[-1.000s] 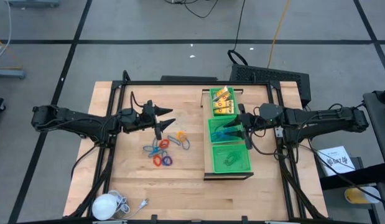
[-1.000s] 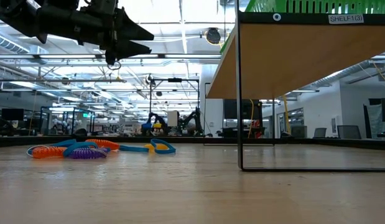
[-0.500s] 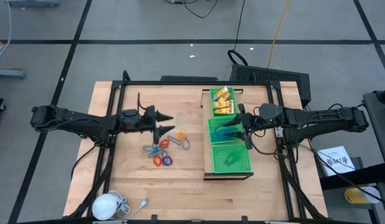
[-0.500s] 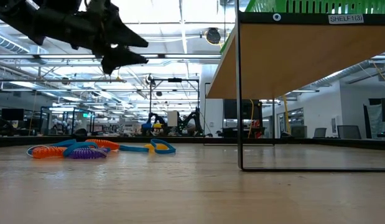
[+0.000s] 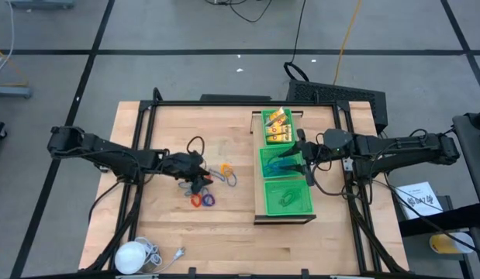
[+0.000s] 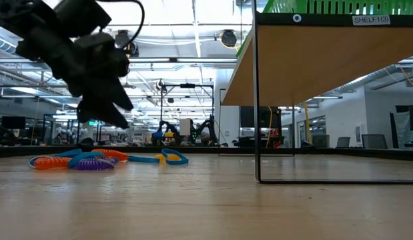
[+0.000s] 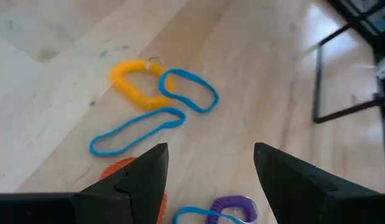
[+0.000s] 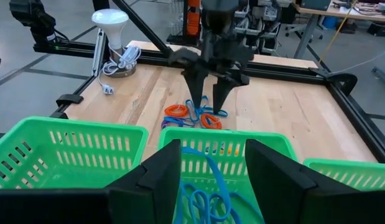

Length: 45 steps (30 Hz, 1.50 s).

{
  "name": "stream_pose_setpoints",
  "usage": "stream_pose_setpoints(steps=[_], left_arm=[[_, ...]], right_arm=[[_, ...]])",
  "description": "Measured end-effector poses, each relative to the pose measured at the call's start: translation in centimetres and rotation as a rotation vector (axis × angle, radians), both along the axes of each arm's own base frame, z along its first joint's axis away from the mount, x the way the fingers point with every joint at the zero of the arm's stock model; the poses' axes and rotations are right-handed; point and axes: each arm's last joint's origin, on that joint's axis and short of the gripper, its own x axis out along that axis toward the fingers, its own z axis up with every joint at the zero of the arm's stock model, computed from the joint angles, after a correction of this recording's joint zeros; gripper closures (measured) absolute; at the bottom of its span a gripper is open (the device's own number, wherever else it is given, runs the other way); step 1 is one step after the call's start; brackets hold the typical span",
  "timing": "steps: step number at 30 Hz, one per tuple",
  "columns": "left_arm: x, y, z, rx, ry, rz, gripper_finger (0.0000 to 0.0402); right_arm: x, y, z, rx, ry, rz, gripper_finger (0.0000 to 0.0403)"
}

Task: Pick & Place Office Desk Supplies
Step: Put the orange spring keychain into the bottom green bin

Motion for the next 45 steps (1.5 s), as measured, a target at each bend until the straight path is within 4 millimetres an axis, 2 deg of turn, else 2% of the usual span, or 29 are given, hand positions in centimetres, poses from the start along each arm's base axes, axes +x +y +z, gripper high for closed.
stream_pose_setpoints(steps=[11,24,28,37,39,45], left_arm=[[0.5,0.1,-3.3,-0.071,0.179,0.043,0.0156],[0.7,0.1,-4.4,-0.066,0.241,0.052,0.0161],[0.6,0.1,-4.5,-0.062,0.247,0.05,0.0206],[0.6,0.6,-4.6,-0.067,0.255,0.068,0.0377],[0.6,0.9,-4.5,-0.094,0.254,0.069,0.0386],[1.2,0.9,-3.3,-0.178,0.21,0.011,0.0353]], right_arm=[[0.0,0.0,0.0,0.002,0.001,0.0,0.0237],[0.0,0.0,0.0,0.002,0.001,0.0,0.0239],[0.0,0.0,0.0,0.002,0.001,0.0,0.0243],[0.0,0.0,0.0,0.002,0.002,0.0,0.0242],[0.0,0.0,0.0,0.002,0.002,-0.001,0.0243],[0.0,0.0,0.0,0.003,0.002,-0.001,0.0242]])
